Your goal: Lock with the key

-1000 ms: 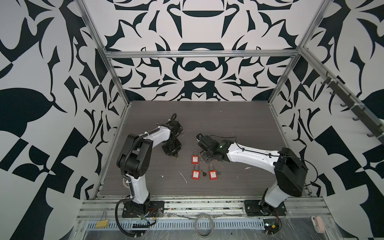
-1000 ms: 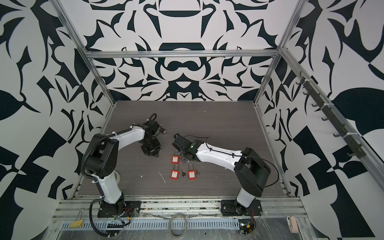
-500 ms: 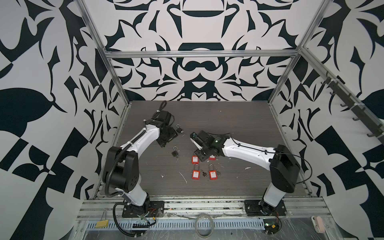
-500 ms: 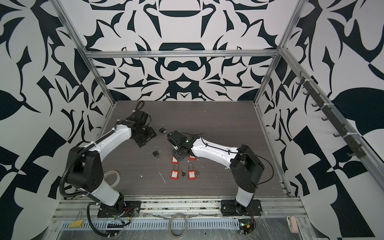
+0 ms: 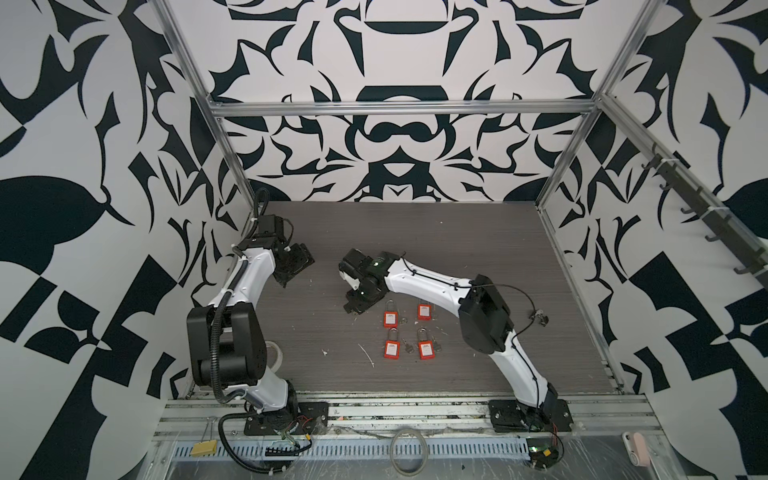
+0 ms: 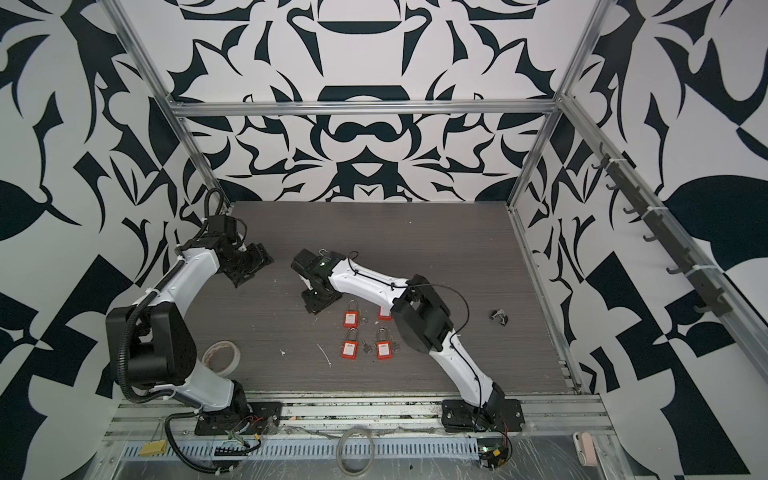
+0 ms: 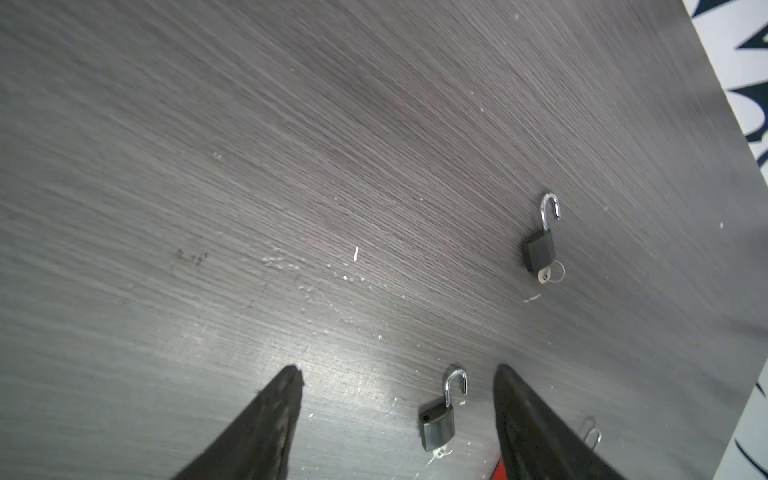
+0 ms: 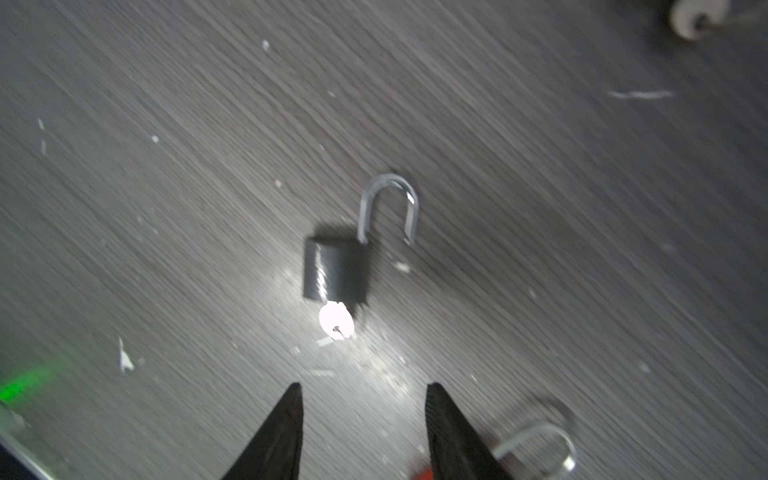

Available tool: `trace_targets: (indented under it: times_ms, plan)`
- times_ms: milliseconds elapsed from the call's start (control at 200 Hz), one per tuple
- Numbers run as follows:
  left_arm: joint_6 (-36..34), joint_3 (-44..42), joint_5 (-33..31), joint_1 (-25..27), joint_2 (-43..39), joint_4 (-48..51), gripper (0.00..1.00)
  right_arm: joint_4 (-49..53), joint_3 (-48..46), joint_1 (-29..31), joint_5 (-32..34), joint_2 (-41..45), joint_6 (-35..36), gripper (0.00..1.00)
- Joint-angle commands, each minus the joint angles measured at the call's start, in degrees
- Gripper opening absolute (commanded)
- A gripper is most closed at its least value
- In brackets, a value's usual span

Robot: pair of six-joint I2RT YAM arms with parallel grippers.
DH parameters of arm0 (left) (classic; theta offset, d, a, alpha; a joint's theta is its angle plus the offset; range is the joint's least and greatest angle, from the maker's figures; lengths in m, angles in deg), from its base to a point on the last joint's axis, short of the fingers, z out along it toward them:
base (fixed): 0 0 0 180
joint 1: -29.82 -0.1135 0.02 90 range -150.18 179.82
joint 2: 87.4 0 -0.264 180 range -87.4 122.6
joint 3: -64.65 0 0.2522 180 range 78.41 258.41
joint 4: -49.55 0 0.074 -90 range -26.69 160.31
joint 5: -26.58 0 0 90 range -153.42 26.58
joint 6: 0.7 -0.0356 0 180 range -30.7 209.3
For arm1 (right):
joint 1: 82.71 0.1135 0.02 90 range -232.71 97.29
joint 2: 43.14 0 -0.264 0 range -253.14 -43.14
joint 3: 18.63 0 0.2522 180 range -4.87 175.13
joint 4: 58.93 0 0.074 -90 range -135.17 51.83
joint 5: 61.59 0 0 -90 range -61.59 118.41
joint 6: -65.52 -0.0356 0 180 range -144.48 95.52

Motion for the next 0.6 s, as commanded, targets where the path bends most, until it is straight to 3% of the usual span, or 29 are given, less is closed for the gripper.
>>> trace_targets:
  times_ms: [0, 235, 595]
  plan:
    - [-4.3, -1.1, 3.9, -2.0, 0.6, -0.7, 0.76, 6.8, 8.1, 0.7, -0.7, -2.8, -3.3, 0.51]
    - [-4.4, -3.7, 7.2, -3.8, 0.9, -2.9, 0.76, 10.5, 18.8, 1.3, 0.5, -10.2, -4.5, 0.51]
    - [-4.5, -5.6, 7.6, -3.8, 0.8, -3.4, 0.76, 14.5, 25.7, 1.3, 3.6, -15.2, -6.0, 0.50]
